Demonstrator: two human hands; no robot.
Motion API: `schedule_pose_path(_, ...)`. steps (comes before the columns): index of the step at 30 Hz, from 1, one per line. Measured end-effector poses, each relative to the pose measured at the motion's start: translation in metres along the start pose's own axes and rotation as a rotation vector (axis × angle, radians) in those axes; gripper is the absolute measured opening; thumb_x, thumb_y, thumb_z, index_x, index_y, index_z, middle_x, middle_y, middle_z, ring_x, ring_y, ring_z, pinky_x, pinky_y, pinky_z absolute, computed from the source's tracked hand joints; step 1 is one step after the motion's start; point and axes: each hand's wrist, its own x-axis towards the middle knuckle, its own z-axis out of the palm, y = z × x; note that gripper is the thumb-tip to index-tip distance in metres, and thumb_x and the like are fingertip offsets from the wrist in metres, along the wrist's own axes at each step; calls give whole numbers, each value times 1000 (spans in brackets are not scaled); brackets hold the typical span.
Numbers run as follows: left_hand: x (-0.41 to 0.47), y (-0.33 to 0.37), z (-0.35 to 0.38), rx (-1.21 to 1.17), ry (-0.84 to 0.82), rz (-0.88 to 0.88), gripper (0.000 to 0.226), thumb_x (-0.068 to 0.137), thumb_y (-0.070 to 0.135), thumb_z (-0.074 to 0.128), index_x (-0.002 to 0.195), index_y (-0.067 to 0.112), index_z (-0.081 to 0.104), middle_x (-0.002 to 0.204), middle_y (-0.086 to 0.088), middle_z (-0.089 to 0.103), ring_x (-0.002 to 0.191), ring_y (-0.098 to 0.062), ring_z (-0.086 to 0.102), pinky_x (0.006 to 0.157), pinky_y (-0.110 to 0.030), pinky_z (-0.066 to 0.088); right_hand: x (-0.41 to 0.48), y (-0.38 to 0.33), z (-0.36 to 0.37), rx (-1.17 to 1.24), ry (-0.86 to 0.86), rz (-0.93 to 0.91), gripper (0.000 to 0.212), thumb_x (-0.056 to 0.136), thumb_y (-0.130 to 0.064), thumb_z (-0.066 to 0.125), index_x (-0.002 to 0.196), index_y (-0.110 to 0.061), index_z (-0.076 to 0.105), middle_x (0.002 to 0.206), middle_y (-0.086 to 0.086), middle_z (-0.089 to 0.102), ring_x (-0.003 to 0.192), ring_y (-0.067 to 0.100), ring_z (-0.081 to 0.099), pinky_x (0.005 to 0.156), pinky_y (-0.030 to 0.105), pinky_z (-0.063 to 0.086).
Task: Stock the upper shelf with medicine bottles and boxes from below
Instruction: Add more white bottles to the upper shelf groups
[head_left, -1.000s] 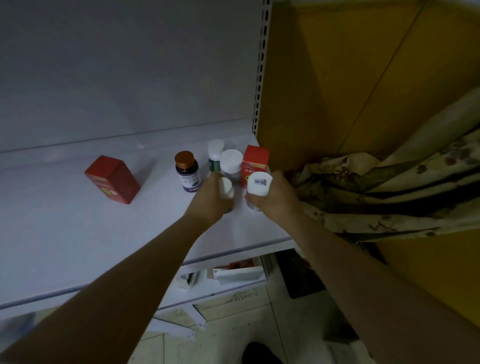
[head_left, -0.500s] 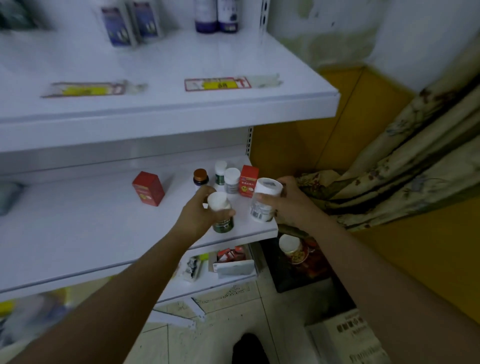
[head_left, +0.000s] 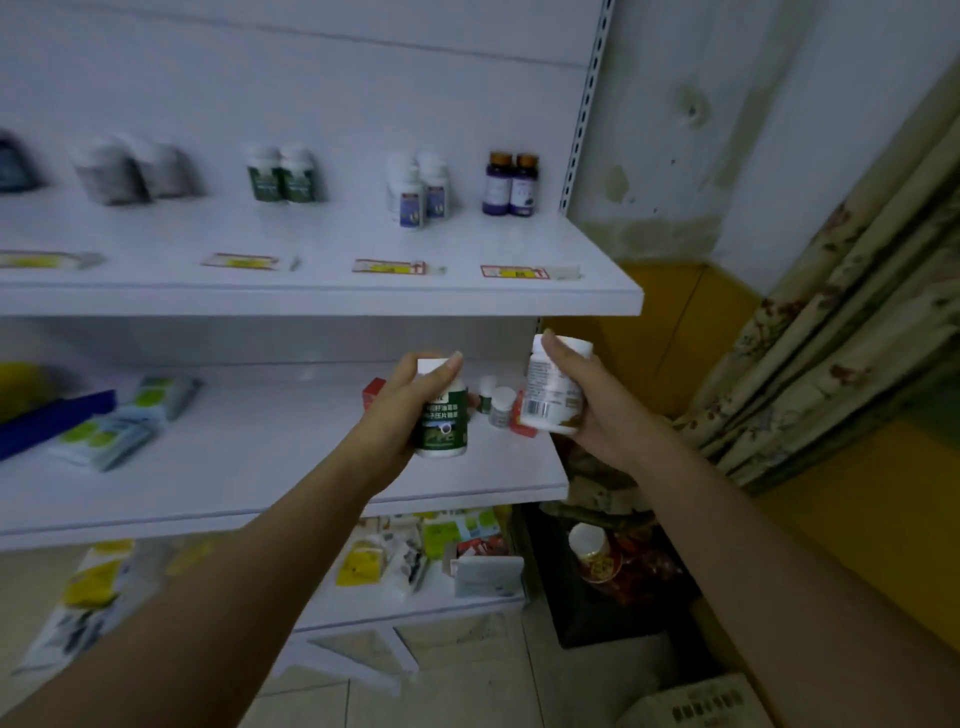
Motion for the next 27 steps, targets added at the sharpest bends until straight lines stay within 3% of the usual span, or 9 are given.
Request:
schedule_pose_path(3,-41,28,6,-44,-28,43,32,89,39,56,108,14,48,81,-11,66,70,-19,67,60,-30,56,-31,-22,18,162,-87,20,56,75,-60,61,112,-18,59,93,7,64,87,26,62,93,45,47)
schedule_pose_path(6,-77,48,13,-51,-47,46,35,88,41,55,105,10,51,76,-9,64,73,-22,66,64,-30,58,-63,-31,34,182,-112,-16,41,86,-51,51,108,-18,61,98,9,62,87,26,60,98,46,41)
schedule_pose_path(10,-114,67,21,-10,-15,76,57,71,51,62,109,10,52,77,-6,66,76,-24,65,80,-38,52,-99,-34,48,86,-208,-80,43,88,-47,55,119,-19,63,119,8,67,110,30,62,102,52,42)
schedule_pose_path(17,-167,91,22,-49,5,119,43,85,45,57,109,10,52,77,-7,64,65,-17,66,62,-28,57,-148,-57,78,42,-246,-116,37,87,-50,56,102,-18,67,88,5,74,85,23,68,91,45,51)
schedule_pose_path(23,-200,120,1,-26,28,183,51,74,48,62,106,11,50,76,-8,66,67,-20,66,65,-30,57,-165,-71,121,26,-287,-159,38,86,-50,55,98,-16,67,86,6,70,82,23,65,88,43,52)
schedule_pose_path(27,-220,139,-27,-11,63,208,47,79,48,61,106,11,52,78,-7,66,69,-21,67,66,-30,57,-165,-74,156,41,-333,-196,38,84,-49,56,108,-20,63,86,6,70,80,24,66,84,42,53)
